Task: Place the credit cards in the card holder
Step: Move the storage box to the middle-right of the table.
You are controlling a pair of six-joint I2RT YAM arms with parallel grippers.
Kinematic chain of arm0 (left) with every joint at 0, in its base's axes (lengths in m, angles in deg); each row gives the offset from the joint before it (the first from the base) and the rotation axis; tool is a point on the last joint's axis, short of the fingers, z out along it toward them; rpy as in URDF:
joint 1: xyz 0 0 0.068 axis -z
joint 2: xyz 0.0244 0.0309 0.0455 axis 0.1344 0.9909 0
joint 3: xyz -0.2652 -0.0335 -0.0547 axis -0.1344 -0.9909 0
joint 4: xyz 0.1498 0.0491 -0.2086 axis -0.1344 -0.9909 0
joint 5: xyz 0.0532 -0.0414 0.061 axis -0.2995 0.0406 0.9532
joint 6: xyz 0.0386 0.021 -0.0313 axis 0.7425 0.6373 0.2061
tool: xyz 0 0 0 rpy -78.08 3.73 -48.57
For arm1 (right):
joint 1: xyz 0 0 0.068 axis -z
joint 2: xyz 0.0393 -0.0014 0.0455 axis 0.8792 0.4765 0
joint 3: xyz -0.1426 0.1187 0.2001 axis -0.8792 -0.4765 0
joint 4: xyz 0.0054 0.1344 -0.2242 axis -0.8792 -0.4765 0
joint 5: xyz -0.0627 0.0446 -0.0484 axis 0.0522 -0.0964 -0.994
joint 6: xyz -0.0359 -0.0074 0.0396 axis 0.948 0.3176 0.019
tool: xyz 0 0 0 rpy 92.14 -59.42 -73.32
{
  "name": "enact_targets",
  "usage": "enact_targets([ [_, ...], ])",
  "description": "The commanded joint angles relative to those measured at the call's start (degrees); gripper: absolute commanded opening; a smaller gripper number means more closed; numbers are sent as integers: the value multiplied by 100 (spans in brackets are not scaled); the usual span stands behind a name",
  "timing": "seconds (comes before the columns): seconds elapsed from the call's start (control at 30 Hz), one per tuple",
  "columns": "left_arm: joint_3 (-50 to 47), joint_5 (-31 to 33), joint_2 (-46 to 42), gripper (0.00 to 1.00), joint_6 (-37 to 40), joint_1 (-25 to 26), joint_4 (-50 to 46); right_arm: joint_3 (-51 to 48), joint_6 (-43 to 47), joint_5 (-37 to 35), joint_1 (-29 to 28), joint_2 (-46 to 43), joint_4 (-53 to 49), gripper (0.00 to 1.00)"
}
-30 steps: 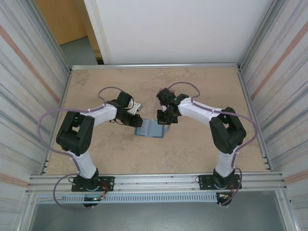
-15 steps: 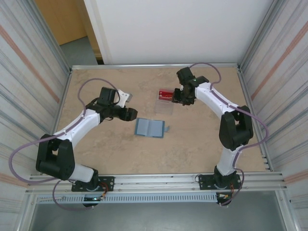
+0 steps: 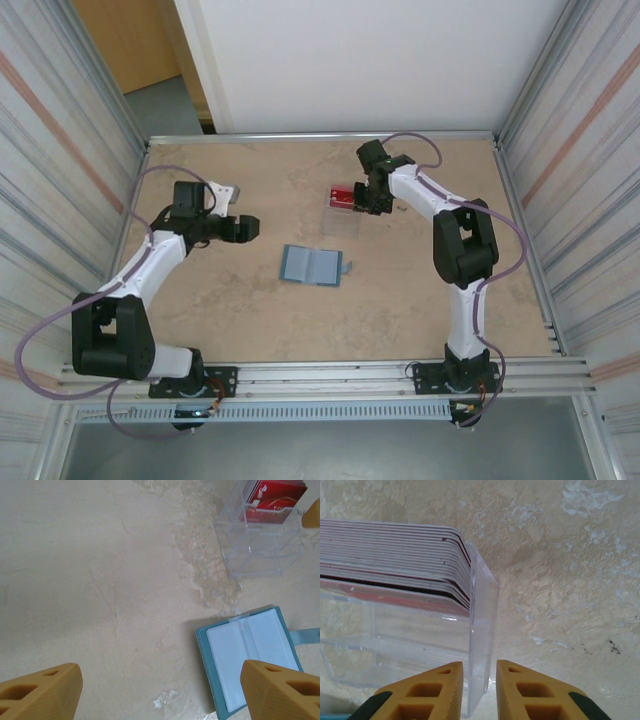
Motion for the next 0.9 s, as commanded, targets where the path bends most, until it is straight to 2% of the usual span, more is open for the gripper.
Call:
enact_targets([
  [0.0,-2,-168,-185,83,94,-127,79,223,-151,22,39,163,27,20],
  [0.27,-83,-230,-238,83,65,-259,161,135,-231,51,71,255,151,16],
  [0.57,-163,-260,-311,84,89,-312,232,18,-253,-51,98,227,186,6],
  [0.87,-227,-319,-361,84,58,-391,283,-187,-264,-216,157,50,118,0],
])
